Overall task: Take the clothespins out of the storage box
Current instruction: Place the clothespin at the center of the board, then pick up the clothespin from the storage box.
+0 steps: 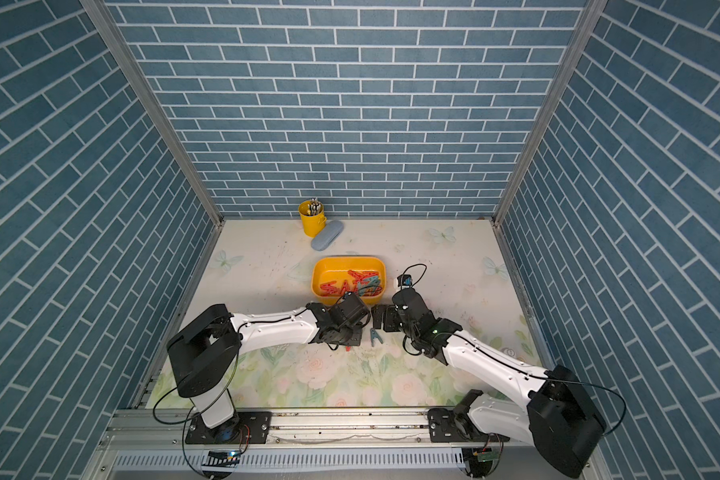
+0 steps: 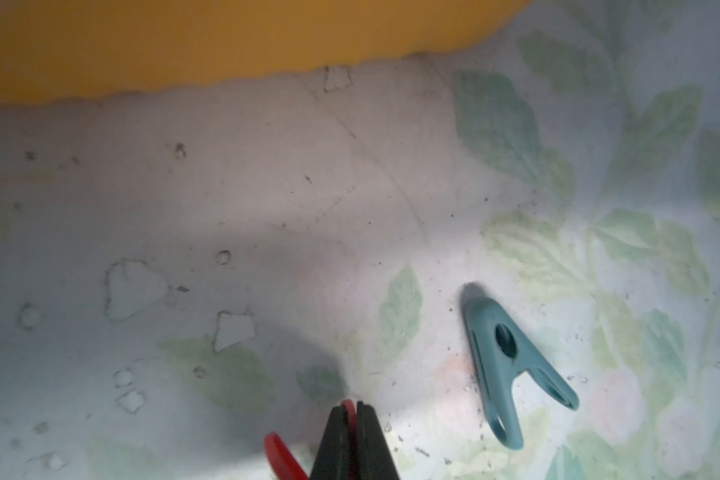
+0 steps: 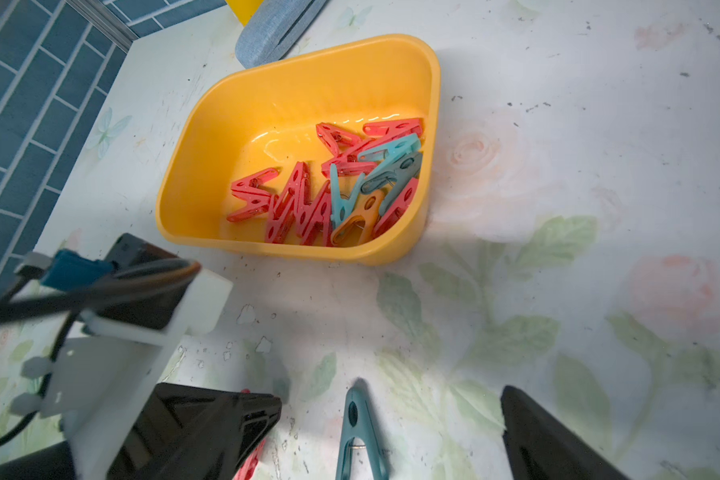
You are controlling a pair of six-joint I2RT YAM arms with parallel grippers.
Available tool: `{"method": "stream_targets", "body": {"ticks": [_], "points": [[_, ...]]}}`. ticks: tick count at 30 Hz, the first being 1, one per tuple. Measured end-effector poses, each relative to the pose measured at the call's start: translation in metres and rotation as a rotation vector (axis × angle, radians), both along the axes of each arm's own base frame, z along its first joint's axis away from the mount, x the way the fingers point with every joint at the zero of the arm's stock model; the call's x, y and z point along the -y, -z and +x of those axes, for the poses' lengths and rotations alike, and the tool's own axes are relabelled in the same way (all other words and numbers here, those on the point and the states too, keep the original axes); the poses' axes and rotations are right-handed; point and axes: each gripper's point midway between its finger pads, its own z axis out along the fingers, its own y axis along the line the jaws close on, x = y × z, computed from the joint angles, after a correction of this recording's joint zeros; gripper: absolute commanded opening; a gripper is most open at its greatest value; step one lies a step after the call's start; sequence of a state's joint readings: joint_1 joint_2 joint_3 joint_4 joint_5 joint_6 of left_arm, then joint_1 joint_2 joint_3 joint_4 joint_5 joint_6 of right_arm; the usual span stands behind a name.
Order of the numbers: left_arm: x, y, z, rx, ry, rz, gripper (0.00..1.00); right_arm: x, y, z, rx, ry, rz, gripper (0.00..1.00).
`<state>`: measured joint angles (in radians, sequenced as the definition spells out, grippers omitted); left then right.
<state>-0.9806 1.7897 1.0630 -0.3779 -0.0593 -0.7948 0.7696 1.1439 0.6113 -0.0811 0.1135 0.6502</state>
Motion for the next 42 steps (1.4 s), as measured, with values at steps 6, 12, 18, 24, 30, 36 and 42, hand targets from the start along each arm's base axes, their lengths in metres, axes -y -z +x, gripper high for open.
{"method": "stream_targets", "body": {"ticks": [6, 12, 18, 24, 30, 36, 42], "points": [[0.006, 0.004, -0.004, -0.007, 0.011, -0.002, 0.25, 0.004, 0.0, -0.001, 0.002, 0.009, -0.009, 1.0], [0.008, -0.002, 0.0, 0.006, 0.012, -0.001, 0.38, 0.004, 0.002, -0.001, -0.002, 0.011, -0.015, 0.99], [0.003, -0.028, 0.014, 0.038, -0.006, -0.029, 0.58, 0.002, 0.009, 0.003, -0.018, 0.016, -0.039, 0.99], [-0.012, -0.085, 0.047, 0.127, -0.064, -0.112, 1.0, -0.013, -0.012, 0.022, 0.019, 0.011, -0.042, 0.99], [-0.048, -0.13, 0.084, 0.209, -0.167, -0.181, 1.0, -0.035, -0.029, 0.048, 0.067, -0.027, -0.076, 0.74], [-0.087, -0.146, 0.11, 0.247, -0.271, -0.202, 1.0, -0.061, -0.03, 0.075, 0.084, -0.075, -0.141, 0.51], [-0.117, -0.151, 0.117, 0.268, -0.338, -0.208, 1.0, -0.085, -0.018, 0.102, 0.072, -0.122, -0.206, 0.46]]}}
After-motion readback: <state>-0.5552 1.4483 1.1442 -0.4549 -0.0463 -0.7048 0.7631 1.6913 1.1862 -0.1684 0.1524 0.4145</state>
